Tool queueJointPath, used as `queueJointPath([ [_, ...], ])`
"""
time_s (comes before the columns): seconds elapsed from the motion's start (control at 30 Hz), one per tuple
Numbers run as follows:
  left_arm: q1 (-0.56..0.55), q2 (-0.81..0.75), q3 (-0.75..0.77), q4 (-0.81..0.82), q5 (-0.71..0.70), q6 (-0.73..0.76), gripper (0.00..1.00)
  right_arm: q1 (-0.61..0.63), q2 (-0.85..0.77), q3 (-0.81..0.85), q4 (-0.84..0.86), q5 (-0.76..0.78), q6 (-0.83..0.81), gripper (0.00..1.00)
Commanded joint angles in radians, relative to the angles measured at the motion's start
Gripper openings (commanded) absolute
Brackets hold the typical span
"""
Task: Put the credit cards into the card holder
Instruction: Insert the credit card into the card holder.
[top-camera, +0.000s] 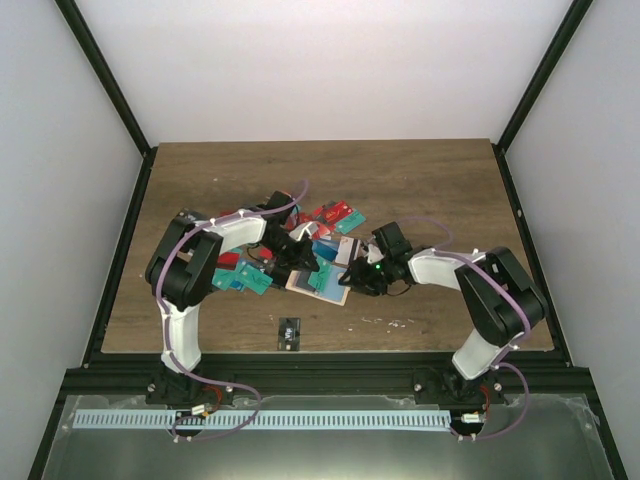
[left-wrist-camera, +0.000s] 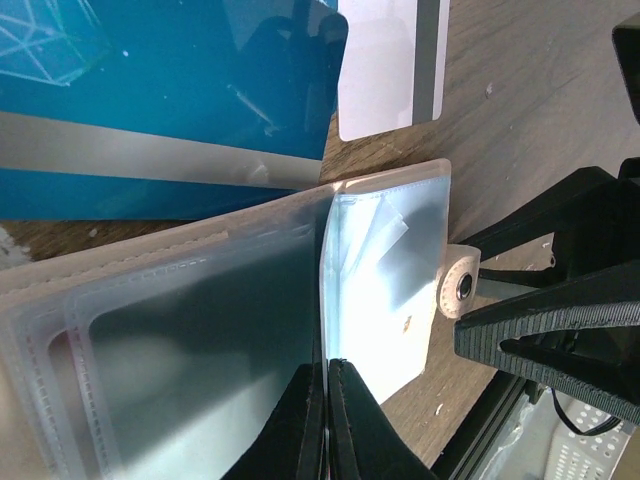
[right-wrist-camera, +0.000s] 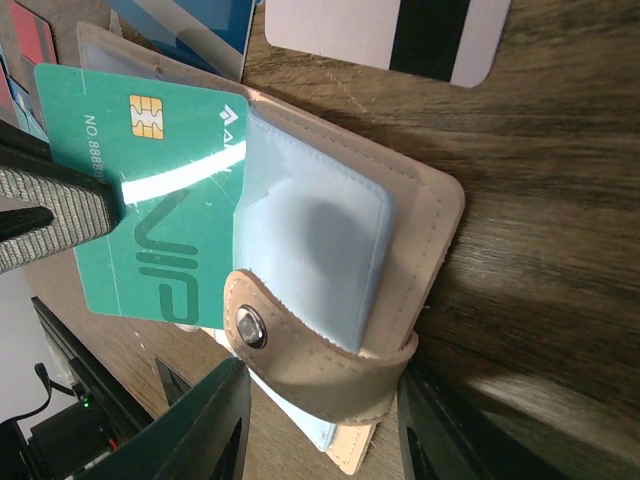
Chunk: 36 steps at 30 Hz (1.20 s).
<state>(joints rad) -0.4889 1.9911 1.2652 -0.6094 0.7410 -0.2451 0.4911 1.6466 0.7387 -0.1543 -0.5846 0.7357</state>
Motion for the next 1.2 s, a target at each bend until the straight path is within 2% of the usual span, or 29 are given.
queueJointPath([
  [0.0, -0.017, 0.014, -0.034, 0.051, 0.040, 0.023, 0.04, -0.008, 0.049, 0.037, 0.004, 0.020, -0.027, 0.43],
  [0.33, -0.017, -0.004, -0.057, 0.082, 0.075, 0.012, 0.04, -0.018, 0.065, 0.044, -0.002, 0.021, -0.033, 0.42],
  [0.6, -0.016, -0.031, -0.115, 0.167, 0.125, -0.077, 0.04, -0.019, 0.067, 0.044, -0.002, 0.022, -0.032, 0.42],
  [1.17, 0.002, -0.055, -0.121, 0.154, 0.113, -0.042, 0.04, -0.019, 0.074, 0.044, -0.009, 0.015, -0.039, 0.42],
])
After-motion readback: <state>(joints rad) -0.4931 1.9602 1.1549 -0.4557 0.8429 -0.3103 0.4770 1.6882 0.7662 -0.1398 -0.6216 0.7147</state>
